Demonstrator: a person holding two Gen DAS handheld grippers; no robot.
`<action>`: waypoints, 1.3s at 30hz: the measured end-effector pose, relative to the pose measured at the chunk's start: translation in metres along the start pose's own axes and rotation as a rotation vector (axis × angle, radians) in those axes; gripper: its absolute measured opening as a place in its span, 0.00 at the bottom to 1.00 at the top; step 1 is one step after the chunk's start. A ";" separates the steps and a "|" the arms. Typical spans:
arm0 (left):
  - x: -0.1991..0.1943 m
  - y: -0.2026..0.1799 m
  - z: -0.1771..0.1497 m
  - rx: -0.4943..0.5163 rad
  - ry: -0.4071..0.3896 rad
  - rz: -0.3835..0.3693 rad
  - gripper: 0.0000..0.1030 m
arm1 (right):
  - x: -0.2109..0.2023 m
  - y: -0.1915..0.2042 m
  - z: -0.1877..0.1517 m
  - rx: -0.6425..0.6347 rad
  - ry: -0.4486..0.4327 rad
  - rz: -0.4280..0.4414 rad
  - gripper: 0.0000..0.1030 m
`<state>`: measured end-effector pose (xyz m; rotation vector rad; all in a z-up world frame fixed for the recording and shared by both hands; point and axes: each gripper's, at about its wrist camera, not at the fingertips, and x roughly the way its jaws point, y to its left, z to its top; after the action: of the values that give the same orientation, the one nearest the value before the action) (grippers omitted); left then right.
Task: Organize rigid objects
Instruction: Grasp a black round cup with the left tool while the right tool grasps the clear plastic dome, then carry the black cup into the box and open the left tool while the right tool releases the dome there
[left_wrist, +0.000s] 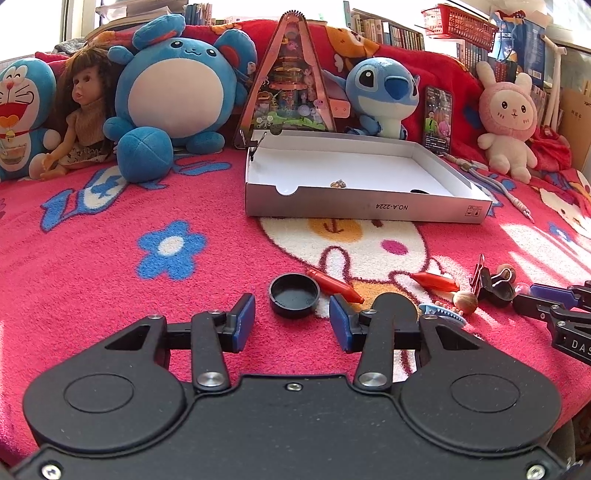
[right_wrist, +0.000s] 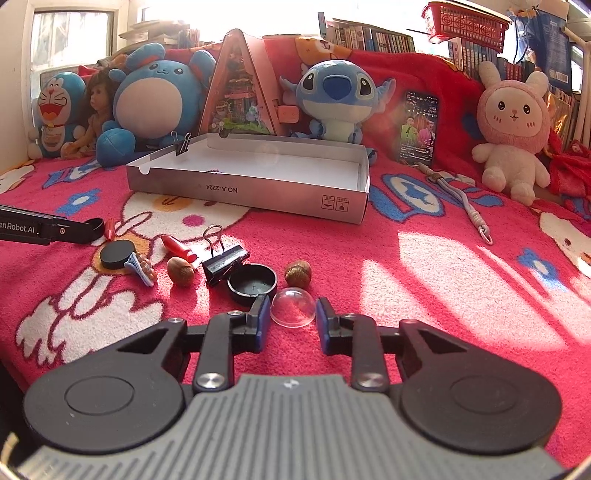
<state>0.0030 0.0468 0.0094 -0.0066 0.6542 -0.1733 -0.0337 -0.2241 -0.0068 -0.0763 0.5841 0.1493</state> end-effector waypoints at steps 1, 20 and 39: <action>0.001 0.000 0.000 -0.001 0.000 -0.001 0.38 | -0.001 0.000 0.000 0.002 -0.004 -0.002 0.31; 0.014 -0.006 0.005 -0.014 -0.036 0.014 0.30 | -0.009 -0.005 0.016 0.025 -0.047 -0.017 0.30; 0.027 -0.001 0.096 -0.032 -0.110 -0.070 0.30 | 0.038 -0.038 0.093 0.158 -0.032 -0.012 0.30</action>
<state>0.0818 0.0364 0.0690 -0.0697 0.5472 -0.2287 0.0541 -0.2468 0.0510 0.0758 0.5615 0.0920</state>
